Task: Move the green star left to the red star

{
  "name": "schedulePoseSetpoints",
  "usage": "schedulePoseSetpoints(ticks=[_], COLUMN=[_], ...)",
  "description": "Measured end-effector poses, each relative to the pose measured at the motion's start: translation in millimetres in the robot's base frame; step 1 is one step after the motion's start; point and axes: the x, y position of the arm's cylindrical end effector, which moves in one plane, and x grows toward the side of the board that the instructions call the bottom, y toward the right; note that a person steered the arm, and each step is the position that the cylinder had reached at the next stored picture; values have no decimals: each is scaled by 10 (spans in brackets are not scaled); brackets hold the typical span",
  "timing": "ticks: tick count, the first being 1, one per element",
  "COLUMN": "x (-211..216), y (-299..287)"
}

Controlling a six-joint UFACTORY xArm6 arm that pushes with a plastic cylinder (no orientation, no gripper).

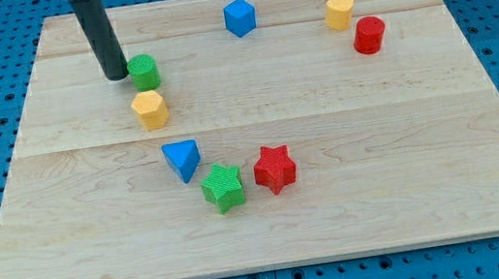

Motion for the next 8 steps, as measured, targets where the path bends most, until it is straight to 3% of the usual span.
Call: schedulePoseSetpoints(ticks=[1, 2, 3, 4, 6, 7, 8], x=[50, 88, 91, 152, 698, 733, 886], y=[82, 560, 475, -97, 301, 251, -352])
